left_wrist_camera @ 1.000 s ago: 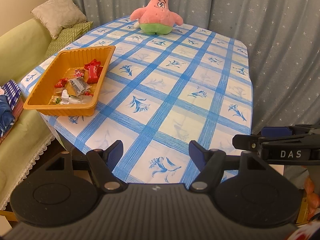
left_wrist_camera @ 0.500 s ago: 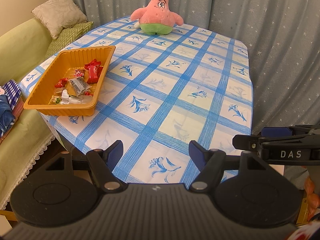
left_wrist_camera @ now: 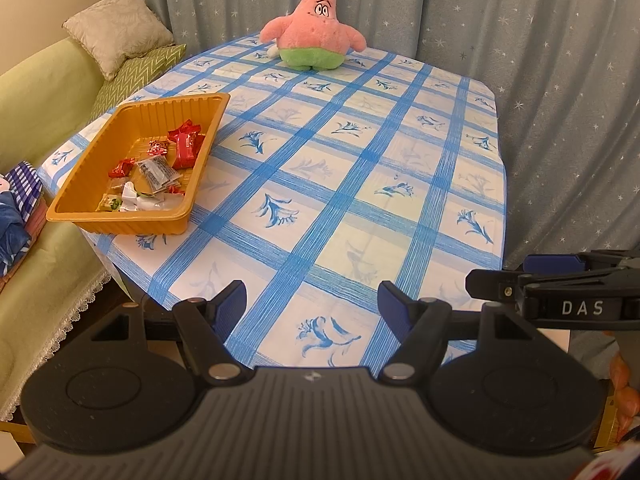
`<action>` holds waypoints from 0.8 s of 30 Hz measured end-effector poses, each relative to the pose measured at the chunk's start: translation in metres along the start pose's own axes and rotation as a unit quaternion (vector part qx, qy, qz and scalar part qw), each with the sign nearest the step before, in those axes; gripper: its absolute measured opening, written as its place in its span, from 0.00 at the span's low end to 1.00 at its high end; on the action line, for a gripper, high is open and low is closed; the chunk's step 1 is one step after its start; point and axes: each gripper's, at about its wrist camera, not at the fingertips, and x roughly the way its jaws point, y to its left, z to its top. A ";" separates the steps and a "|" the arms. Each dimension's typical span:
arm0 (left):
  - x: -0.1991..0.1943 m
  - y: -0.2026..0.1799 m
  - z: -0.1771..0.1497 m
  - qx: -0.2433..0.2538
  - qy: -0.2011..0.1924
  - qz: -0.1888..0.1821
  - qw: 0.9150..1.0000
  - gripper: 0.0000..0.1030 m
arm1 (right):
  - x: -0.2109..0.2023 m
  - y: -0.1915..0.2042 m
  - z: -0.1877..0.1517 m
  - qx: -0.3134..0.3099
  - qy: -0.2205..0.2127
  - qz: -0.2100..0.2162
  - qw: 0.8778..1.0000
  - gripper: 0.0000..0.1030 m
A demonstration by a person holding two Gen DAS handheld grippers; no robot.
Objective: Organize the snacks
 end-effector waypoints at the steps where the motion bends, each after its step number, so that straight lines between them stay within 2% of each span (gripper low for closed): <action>1: 0.000 0.000 0.000 0.000 0.000 0.000 1.000 0.68 | 0.000 0.000 0.000 0.000 0.000 0.000 1.000 0.79; 24: -0.003 -0.001 0.007 -0.001 -0.005 0.002 1.000 0.68 | -0.002 -0.002 0.000 -0.001 -0.002 0.002 1.000 0.79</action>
